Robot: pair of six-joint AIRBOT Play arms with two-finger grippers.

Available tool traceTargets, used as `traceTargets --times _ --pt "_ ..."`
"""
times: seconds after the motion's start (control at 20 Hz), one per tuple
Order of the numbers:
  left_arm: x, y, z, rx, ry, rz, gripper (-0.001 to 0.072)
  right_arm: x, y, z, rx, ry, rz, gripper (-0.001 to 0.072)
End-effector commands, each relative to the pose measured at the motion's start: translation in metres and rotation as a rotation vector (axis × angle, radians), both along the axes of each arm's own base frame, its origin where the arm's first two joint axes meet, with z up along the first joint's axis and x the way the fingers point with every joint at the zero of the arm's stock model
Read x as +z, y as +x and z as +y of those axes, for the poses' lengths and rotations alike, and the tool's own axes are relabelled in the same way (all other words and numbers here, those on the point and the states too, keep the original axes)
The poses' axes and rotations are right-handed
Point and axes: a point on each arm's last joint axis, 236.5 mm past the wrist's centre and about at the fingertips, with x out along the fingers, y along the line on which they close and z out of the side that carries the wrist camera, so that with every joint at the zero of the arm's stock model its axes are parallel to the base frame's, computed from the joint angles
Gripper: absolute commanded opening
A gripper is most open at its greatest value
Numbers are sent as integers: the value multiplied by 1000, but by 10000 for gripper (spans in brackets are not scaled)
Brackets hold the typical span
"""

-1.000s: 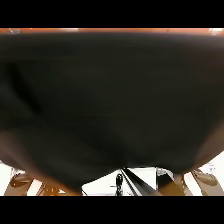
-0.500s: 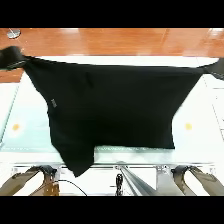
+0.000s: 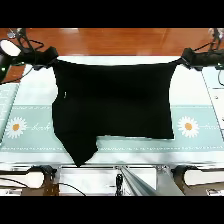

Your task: Fold the shirts.

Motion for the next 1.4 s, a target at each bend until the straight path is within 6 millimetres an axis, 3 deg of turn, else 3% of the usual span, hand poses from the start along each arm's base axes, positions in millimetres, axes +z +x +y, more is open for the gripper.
traceTargets --times 0.0,0.1,0.2,0.3,0.45,0.65,0.8,1.15,1.35 --pt "-35 -10 -10 -40 -22 120 29 -32 5 8 29 60 93 28" --pt "-33 -19 -5 -106 11 133 29 -28 -1 3 63 49 91 28" --pt "-23 -32 5 -162 21 177 29 -10 -11 -4 71 114 101 28" --pt "-26 -58 8 -261 36 260 29 -9 -40 1 185 120 156 28" --pt "-59 -108 3 -385 32 449 29 -43 -93 15 358 76 329 28" --pt "-104 -155 -4 -407 -16 612 29 -92 -125 21 374 39 473 28" --pt "-112 -165 -5 -409 -26 643 29 -101 -131 11 345 4 522 29" --pt "-113 -165 -3 -408 -18 643 29 -110 -129 -3 292 -49 546 28" --pt "-117 -158 -2 -392 -12 623 29 -114 -131 1 294 -22 565 28"
